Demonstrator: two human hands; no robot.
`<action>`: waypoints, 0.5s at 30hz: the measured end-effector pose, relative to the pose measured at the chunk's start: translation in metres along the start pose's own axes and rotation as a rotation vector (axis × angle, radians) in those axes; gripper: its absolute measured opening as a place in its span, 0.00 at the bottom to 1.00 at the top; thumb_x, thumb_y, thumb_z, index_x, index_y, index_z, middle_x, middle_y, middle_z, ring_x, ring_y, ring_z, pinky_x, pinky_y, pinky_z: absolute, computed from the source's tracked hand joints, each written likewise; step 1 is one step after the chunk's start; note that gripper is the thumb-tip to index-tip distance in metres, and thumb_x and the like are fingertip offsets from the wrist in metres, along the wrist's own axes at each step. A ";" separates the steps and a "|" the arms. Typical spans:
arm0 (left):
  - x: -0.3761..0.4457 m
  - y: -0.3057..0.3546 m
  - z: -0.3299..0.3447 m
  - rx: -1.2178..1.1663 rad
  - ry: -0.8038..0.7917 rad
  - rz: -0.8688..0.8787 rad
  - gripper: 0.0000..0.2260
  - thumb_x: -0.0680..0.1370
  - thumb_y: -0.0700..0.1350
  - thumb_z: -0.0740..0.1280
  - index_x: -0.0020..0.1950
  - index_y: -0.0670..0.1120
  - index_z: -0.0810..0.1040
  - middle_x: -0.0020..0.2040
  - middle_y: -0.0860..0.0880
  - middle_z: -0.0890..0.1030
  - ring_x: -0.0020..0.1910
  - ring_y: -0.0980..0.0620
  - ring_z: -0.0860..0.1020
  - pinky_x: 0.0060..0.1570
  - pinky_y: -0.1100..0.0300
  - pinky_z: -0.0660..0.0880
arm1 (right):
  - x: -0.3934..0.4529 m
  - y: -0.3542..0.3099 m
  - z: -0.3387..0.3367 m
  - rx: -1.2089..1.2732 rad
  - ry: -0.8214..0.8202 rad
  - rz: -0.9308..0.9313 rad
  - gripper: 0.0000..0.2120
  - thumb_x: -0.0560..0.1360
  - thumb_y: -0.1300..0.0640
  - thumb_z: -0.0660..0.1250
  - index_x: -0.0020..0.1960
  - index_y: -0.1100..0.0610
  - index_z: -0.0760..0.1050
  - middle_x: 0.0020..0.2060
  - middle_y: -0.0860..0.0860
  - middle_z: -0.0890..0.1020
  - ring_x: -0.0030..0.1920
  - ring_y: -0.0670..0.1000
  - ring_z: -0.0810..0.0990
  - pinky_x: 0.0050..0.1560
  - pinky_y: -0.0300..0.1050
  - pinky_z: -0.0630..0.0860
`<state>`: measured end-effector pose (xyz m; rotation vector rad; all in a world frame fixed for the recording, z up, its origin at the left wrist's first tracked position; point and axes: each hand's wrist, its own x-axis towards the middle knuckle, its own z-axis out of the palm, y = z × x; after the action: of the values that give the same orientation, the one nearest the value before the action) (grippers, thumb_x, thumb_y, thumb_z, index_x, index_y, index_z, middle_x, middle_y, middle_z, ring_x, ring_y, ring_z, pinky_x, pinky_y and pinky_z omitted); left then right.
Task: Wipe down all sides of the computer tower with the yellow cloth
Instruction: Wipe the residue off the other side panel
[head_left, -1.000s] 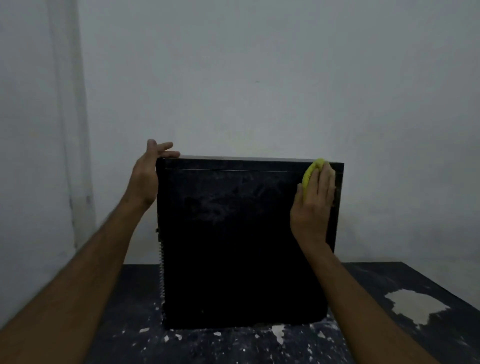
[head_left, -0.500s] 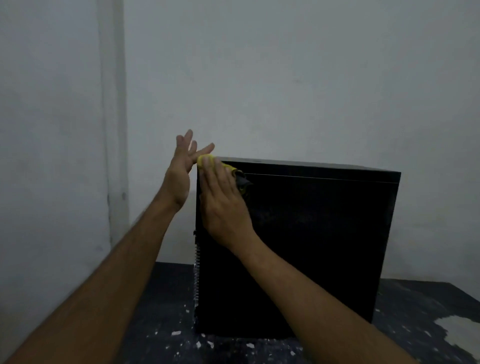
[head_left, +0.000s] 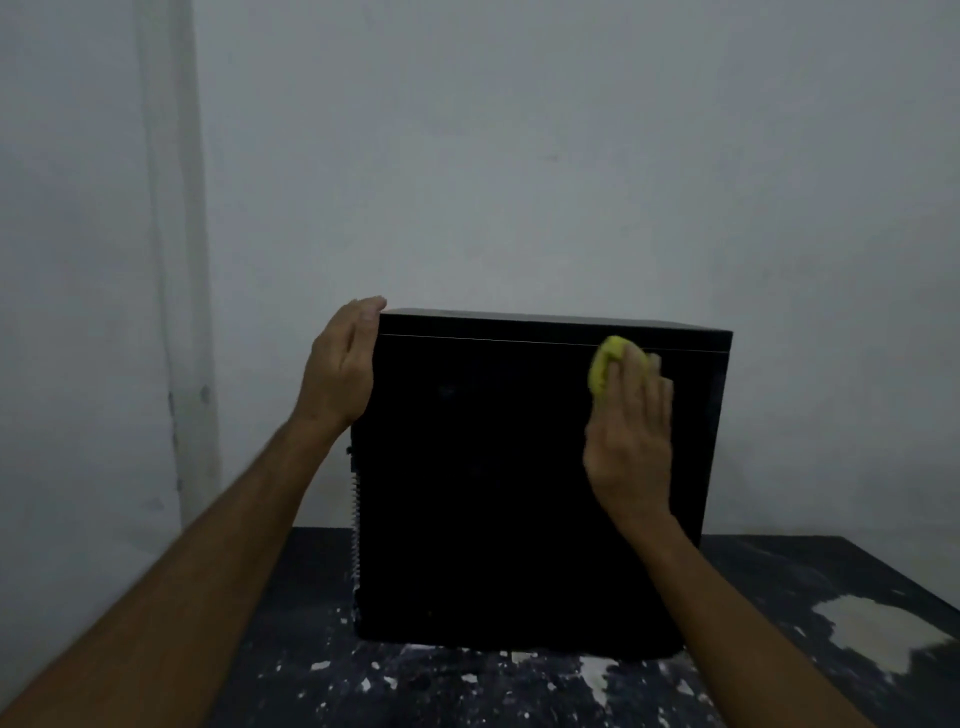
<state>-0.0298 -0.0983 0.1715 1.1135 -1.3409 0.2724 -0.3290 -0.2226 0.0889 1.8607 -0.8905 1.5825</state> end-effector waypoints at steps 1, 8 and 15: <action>-0.001 0.001 0.001 -0.008 0.021 0.016 0.22 0.86 0.54 0.53 0.69 0.43 0.78 0.65 0.51 0.80 0.65 0.58 0.76 0.64 0.72 0.67 | -0.004 0.005 -0.004 -0.001 0.017 0.112 0.28 0.82 0.64 0.57 0.80 0.68 0.56 0.80 0.64 0.57 0.81 0.66 0.53 0.78 0.67 0.55; -0.004 0.009 0.004 -0.057 0.110 0.060 0.21 0.84 0.53 0.56 0.63 0.41 0.81 0.57 0.51 0.82 0.57 0.66 0.77 0.60 0.69 0.71 | 0.015 -0.070 0.016 0.122 -0.003 0.203 0.29 0.84 0.58 0.55 0.81 0.69 0.52 0.81 0.64 0.52 0.81 0.69 0.47 0.79 0.67 0.51; -0.002 0.004 -0.001 -0.010 0.101 0.091 0.20 0.86 0.50 0.54 0.61 0.41 0.82 0.57 0.48 0.83 0.59 0.54 0.79 0.61 0.63 0.73 | -0.001 -0.150 0.051 0.154 -0.290 -0.562 0.32 0.79 0.58 0.55 0.82 0.62 0.53 0.83 0.56 0.52 0.82 0.62 0.46 0.81 0.60 0.45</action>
<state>-0.0326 -0.0945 0.1714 1.0186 -1.3029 0.3828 -0.1813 -0.1651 0.0817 2.2335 -0.3059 1.0754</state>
